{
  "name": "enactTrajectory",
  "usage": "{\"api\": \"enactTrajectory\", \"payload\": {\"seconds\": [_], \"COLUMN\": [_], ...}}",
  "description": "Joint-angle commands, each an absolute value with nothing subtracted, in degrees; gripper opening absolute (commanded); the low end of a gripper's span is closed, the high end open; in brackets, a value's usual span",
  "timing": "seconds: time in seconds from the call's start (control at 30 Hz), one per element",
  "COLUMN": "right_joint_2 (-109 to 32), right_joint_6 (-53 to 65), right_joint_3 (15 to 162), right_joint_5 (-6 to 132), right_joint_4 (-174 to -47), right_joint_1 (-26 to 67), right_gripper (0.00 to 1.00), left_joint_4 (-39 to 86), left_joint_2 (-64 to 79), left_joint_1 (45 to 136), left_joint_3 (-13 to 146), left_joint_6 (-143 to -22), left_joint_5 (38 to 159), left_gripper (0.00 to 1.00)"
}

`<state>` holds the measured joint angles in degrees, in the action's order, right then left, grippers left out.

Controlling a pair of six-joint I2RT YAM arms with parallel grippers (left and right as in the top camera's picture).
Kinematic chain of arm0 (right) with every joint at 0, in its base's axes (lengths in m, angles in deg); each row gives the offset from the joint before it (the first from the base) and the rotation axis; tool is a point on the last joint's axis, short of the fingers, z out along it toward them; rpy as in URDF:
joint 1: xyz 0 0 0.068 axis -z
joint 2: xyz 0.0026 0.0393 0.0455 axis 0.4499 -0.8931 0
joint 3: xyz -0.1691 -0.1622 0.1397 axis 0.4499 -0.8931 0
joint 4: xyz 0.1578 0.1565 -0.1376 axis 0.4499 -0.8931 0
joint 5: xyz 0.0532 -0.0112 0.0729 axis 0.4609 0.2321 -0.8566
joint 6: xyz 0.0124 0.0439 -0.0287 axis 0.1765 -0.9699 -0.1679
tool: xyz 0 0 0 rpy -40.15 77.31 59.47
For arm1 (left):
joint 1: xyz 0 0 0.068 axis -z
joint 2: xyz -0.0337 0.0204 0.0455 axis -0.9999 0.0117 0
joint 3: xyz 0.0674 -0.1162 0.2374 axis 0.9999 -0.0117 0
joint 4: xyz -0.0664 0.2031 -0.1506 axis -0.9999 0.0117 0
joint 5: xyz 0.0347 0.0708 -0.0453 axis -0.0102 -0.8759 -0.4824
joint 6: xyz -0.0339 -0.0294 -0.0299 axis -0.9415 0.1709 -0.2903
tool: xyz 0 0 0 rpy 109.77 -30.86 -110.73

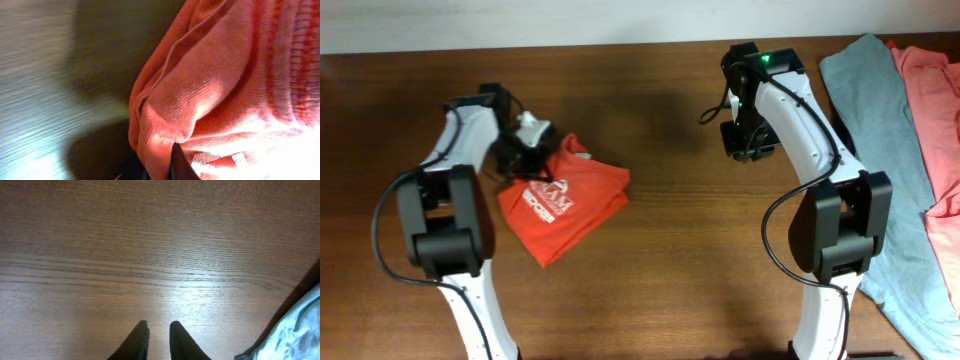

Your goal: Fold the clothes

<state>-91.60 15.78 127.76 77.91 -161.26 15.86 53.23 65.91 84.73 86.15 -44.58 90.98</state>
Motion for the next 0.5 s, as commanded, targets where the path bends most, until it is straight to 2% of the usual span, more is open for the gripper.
{"api": "enactTrajectory", "payload": {"seconds": [0.0, 0.23, 0.47], "right_joint_2": [-90.71, -90.71, -90.71], "right_joint_6": [16.26, 16.26, 16.26], "right_joint_3": [128.09, 128.09, 128.09], "right_joint_5": [79.20, 79.20, 79.20], "right_joint_4": [-161.48, -161.48, -161.48], "right_joint_1": [16.98, 17.02, 17.02], "right_gripper": [0.20, 0.20, 0.20], "left_joint_4": [52.25, 48.25, 43.68], "left_joint_2": [63.53, 63.07, 63.09], "left_joint_1": [75.86, 65.41, 59.88], "left_joint_3": [88.86, 88.53, 88.53], "left_joint_6": [-51.64, -55.38, -55.38], "left_joint_5": [86.50, 82.33, 82.11], "left_gripper": [0.00, 0.00, 0.00]}}
